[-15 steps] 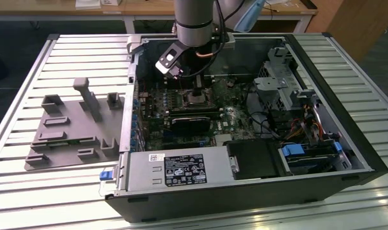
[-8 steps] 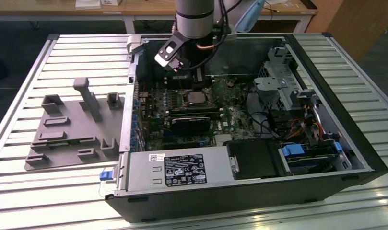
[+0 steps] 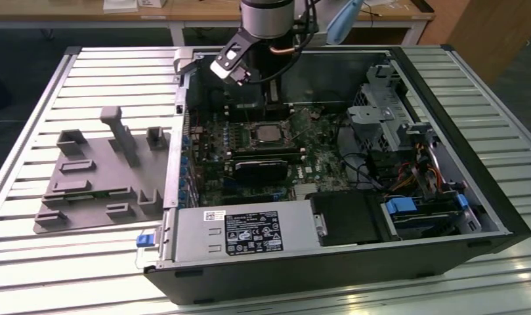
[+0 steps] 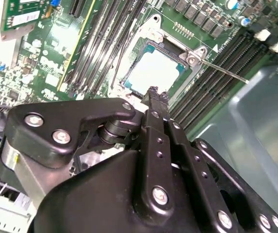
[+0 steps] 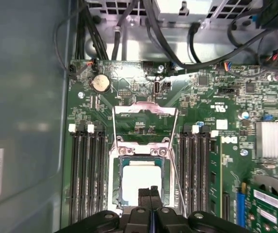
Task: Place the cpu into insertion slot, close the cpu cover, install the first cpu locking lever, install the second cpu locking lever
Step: 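Place the cpu into insertion slot, then close the cpu cover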
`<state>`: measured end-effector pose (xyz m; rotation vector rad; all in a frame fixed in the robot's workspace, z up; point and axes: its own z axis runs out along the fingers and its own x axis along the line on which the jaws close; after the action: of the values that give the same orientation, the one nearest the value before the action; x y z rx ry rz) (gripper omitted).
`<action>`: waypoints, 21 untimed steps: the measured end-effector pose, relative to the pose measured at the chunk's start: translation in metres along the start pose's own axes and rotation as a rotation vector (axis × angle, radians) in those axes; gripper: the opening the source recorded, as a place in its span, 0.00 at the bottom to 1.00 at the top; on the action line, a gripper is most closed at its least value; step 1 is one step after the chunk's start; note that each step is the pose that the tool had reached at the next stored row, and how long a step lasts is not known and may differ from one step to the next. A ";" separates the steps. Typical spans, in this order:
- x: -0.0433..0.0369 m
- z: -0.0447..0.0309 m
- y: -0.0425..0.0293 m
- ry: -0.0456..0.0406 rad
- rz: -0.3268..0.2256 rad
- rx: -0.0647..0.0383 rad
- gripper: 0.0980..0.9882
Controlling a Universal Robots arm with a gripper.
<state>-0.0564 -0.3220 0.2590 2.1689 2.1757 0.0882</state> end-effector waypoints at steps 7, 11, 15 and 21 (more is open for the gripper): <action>-0.0001 -0.0104 0.0010 0.0002 0.000 0.000 0.00; -0.0001 -0.0107 0.0010 0.0001 0.000 0.000 0.00; -0.0001 -0.0107 0.0010 0.0000 0.000 0.000 0.00; -0.0001 -0.0105 0.0036 0.0000 0.000 0.000 0.00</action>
<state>-0.0538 -0.3220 0.2698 2.1690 2.1756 0.0881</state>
